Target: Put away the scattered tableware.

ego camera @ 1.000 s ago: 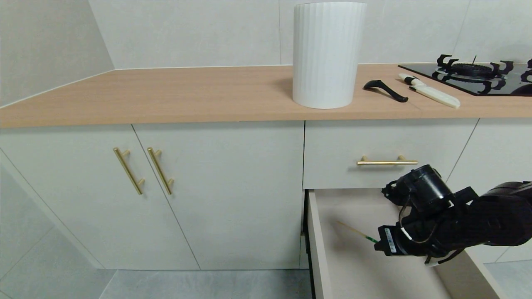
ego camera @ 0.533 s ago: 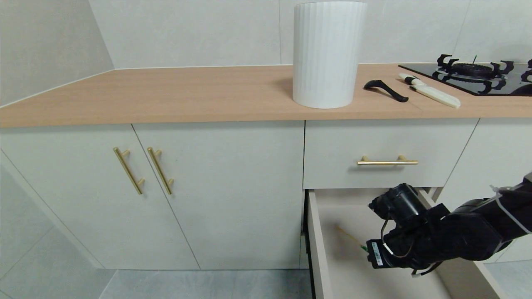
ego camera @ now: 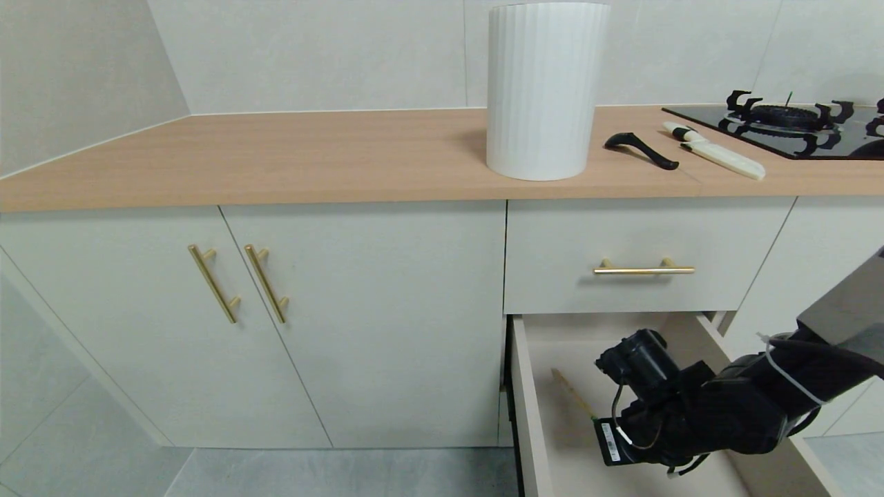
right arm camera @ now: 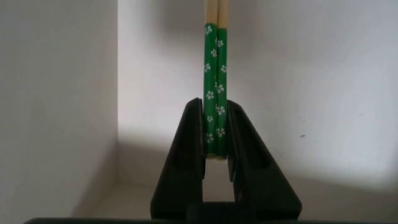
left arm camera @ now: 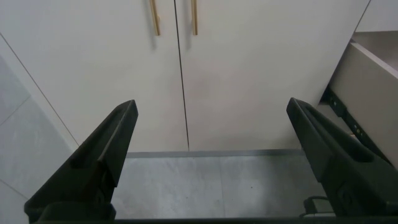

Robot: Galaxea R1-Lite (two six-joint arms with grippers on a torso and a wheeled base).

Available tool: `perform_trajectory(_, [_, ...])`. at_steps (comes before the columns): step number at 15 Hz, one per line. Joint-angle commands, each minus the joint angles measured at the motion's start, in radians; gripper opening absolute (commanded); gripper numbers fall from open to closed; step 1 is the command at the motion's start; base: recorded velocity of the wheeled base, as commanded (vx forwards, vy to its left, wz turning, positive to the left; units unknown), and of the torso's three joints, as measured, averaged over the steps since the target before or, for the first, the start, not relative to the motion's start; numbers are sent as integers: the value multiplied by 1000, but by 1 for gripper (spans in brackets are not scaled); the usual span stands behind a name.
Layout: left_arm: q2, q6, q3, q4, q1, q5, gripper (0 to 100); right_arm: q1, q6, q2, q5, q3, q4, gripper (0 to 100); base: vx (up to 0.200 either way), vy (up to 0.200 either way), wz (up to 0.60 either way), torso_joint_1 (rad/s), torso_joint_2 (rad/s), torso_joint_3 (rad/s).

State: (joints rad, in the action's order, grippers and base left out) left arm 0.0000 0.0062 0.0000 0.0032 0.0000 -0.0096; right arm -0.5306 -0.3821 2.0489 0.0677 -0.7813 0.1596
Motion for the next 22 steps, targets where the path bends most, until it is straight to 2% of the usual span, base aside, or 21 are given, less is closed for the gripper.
perform_trajectory(1, [0, 0, 0, 0, 0, 0, 100, -6, -1, 69, 0, 2, 31, 0, 0, 0, 0, 0, 0, 0])
perform_trajectory(5, [0, 0, 0, 0, 0, 0, 100, -22, -3, 162, -2, -1, 77, 0, 0, 0, 0, 0, 0, 0])
perform_trajectory(20, [0, 0, 0, 0, 0, 0, 100, -20, -17, 186, 27, -1, 113, 0, 0, 0, 0, 0, 0, 0])
perform_trajectory(21, [0, 0, 0, 0, 0, 0, 100, -20, -17, 186, 27, 0, 113, 100, 0, 0, 0, 0, 0, 0])
perform_trajectory(22, [0, 0, 0, 0, 0, -1, 100, -20, -17, 186, 27, -1, 118, 100, 0, 0, 0, 0, 0, 0])
